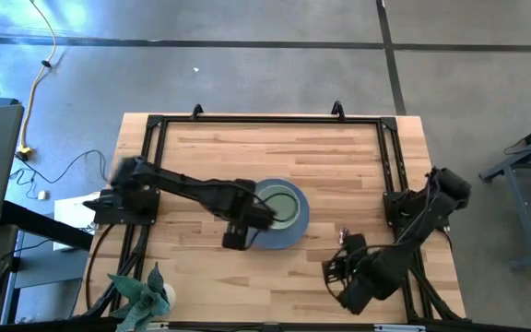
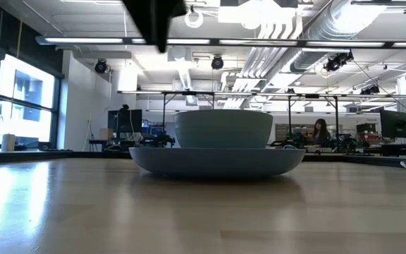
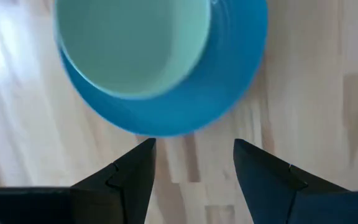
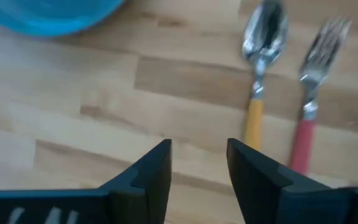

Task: Set table place
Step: Put the yellow spoon into the green bowl

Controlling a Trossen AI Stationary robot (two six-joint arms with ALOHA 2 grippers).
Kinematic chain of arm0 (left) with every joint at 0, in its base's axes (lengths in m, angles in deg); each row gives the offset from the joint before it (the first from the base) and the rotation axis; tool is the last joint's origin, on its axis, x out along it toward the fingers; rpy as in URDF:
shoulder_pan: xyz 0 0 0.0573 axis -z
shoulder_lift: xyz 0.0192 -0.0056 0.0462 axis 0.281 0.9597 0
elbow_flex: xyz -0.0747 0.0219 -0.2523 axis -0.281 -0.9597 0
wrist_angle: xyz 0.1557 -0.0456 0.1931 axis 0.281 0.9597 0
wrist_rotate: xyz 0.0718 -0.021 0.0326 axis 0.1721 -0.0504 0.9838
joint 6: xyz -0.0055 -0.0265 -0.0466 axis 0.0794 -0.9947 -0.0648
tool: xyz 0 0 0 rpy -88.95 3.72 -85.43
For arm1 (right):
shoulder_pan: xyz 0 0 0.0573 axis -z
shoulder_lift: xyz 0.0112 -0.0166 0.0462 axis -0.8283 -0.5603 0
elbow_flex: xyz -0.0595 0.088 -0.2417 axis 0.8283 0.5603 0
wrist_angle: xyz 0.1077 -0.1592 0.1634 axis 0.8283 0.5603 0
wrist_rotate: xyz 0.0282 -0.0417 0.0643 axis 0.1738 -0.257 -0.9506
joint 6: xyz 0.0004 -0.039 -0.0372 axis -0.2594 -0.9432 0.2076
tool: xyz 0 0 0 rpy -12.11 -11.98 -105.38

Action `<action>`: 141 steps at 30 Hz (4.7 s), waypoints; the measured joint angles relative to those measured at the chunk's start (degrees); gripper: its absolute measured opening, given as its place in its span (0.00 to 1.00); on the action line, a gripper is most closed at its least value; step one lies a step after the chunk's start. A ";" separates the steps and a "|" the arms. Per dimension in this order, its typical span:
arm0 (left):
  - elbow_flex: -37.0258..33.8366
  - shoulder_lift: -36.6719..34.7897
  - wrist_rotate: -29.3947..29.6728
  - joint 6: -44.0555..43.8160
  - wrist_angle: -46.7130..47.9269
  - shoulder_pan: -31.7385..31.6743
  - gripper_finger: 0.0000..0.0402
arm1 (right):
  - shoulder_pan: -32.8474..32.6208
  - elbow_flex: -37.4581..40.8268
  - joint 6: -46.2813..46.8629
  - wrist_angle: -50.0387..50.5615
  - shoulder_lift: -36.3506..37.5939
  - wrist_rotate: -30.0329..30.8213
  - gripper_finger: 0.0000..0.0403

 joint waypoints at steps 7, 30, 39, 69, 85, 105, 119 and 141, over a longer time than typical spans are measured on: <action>-21.83 -16.57 -0.84 -7.08 -10.61 -0.15 0.50 | 0.13 0.00 1.24 -0.89 -4.43 -10.16 0.40; -25.10 -25.02 -0.02 -10.20 -15.54 -0.15 0.50 | -0.15 12.97 3.09 -15.01 -7.81 -12.33 0.40; -25.10 -25.00 -0.22 -11.92 -15.70 -0.15 0.50 | -0.15 23.95 2.52 -24.92 -2.66 -12.62 0.40; -25.10 -24.98 -0.24 -13.24 -15.84 -0.15 0.50 | 1.85 24.97 -4.48 -21.24 7.97 -7.92 0.03; -25.10 -24.98 -0.44 -12.95 -15.66 -0.15 0.50 | 25.66 -10.20 -54.01 12.75 9.72 -9.79 0.03; -25.08 -24.96 -0.44 -11.71 -15.69 -0.15 0.50 | 46.75 -11.02 -100.19 12.36 -7.10 -33.48 0.03; -25.08 -24.95 -0.44 -12.54 -16.28 -0.15 0.50 | 47.60 -31.05 -106.75 16.22 -19.24 -35.13 0.03; -25.08 -24.95 -0.44 -12.49 -16.03 -0.15 0.50 | 47.41 -29.16 -104.69 16.20 -18.13 -32.57 0.03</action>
